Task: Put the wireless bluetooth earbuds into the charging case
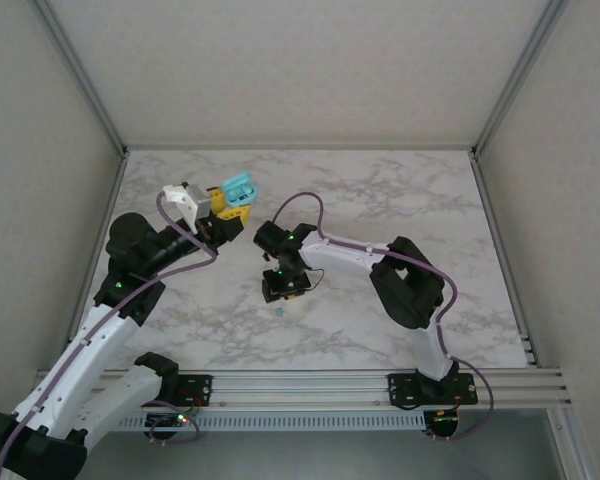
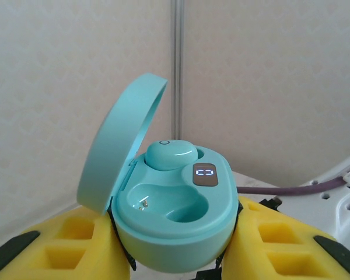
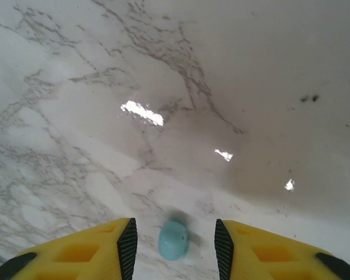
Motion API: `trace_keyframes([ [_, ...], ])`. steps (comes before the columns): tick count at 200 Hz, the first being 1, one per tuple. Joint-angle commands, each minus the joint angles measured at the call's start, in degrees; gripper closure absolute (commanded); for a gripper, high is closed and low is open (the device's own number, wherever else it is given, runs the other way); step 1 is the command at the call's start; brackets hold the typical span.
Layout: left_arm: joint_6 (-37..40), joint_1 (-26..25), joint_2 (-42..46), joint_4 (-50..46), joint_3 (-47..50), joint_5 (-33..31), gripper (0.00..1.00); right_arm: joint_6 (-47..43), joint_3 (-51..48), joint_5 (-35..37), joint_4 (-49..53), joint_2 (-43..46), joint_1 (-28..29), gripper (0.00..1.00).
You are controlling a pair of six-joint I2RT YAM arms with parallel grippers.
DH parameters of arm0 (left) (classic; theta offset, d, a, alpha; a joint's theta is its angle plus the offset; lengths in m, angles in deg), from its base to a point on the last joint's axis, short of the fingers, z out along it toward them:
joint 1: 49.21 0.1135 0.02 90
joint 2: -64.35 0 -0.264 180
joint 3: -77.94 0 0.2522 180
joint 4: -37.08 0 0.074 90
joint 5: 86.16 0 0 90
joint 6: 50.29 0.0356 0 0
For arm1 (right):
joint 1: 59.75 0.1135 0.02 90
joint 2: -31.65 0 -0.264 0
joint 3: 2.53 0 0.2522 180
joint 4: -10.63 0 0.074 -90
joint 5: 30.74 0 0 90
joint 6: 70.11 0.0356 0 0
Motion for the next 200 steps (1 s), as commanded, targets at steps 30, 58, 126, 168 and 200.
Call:
trace_keyframes([
  [30,0.9,0.5,1.0,-1.2,-0.4,-0.7,0.71,-1.4,2.9,4.0,7.1,-3.7,2.3,0.58],
  [58,0.8,0.5,0.6,-1.1,-0.6,-0.1,0.71,-1.7,4.1,3.6,7.3,-4.6,3.0,0.6],
  [126,0.6,0.5,0.2,-0.8,-0.5,0.0,0.71,-0.1,6.2,5.5,11.2,-6.8,4.3,0.61],
  [168,0.2,0.5,0.0,-0.4,-0.3,0.1,0.71,-0.3,7.0,5.6,11.5,-7.8,4.7,0.66],
  [200,0.1,0.5,0.1,-0.4,-0.2,0.1,0.71,-0.3,7.5,6.0,12.0,-7.7,4.8,0.72],
])
